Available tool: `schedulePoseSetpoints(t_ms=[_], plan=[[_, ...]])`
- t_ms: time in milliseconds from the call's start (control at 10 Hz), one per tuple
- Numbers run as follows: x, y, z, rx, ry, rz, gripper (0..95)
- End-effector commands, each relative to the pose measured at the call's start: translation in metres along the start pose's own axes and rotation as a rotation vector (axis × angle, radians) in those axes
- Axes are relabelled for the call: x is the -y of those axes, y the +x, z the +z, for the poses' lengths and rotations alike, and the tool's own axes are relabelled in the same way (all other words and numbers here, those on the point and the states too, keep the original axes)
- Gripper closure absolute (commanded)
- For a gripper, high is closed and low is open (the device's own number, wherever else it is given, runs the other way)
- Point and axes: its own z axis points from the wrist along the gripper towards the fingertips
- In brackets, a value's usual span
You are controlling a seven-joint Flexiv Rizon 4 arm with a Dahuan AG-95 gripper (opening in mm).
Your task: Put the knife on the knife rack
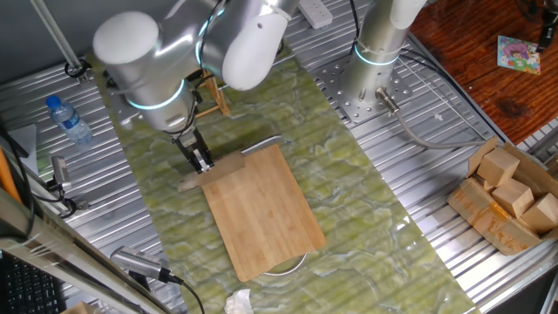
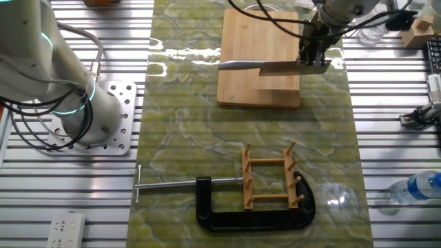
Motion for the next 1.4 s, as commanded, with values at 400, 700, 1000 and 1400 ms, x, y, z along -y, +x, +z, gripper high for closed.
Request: schedulePoseSetpoints(t_ms=[400,700,1000,1400], plan=[[0.051,0.024,-0.016,-0.066,0.006,-0.08,95.0],[0.085,0.048,-0.025,-0.078,0.014,-0.119,95.0],[0.095,0.058,-0.027,-0.077,0.019,-0.136,95.0],[0.095,0.058,-0.027,-0.033,0.015,-0.017,95.0]])
